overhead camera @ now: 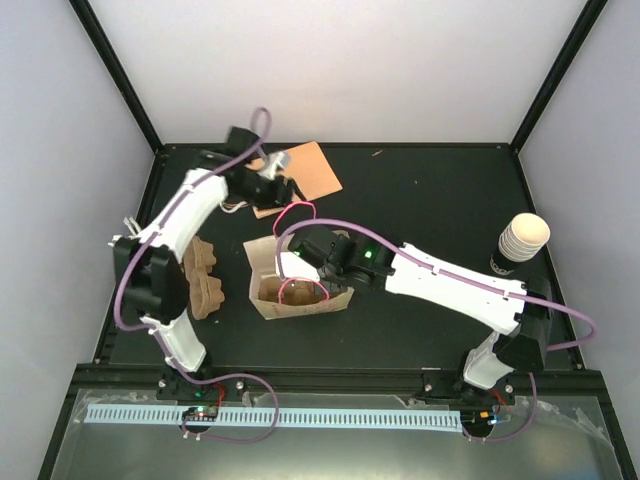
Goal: Pack the takeout coffee
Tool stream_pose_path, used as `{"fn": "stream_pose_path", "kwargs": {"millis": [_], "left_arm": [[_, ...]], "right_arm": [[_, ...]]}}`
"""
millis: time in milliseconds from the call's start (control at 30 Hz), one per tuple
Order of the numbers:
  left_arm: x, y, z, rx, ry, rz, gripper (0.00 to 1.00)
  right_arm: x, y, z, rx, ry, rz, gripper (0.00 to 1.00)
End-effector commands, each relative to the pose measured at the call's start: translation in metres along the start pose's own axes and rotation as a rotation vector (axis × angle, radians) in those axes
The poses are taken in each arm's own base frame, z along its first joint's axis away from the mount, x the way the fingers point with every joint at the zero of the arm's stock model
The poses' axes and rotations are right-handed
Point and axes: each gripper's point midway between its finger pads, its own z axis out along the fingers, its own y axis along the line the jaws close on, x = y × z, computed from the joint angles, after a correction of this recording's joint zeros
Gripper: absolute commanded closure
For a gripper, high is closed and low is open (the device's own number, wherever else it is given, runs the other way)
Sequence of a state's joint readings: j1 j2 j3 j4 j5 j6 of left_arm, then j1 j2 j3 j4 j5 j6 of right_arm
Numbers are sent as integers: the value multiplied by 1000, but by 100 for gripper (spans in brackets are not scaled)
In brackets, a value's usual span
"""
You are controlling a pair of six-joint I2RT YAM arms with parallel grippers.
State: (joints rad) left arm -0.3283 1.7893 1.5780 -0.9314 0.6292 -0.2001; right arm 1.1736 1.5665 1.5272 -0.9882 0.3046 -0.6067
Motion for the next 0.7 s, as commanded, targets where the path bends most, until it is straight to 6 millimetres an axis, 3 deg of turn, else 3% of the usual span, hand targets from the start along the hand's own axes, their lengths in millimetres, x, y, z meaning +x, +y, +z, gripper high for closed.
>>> {"fn": "stream_pose_path", "kwargs": {"millis": [0,100,233,400,500,667], "left_arm": [[-48,-21,-98,-82,-293,59,26],[-43,-35,-132,-120,-380,102,17],[-20,-43,-157,-155,-456,143,2],[18,-56,-193,-197,-577,211,1],[43,-80,-214,-144,-639,314,1],[83,-117,-230,-20,-689,499,1]], "right_arm": [[-6,-23,6,35,6,43,99],[-14,-43,-2,87,-13,66,99],[-28,-61,-25,137,-89,105,99],[-41,-69,-59,143,-215,161,95],[-44,-67,-79,128,-290,180,88],[-38,-66,-100,128,-340,226,75]]}}
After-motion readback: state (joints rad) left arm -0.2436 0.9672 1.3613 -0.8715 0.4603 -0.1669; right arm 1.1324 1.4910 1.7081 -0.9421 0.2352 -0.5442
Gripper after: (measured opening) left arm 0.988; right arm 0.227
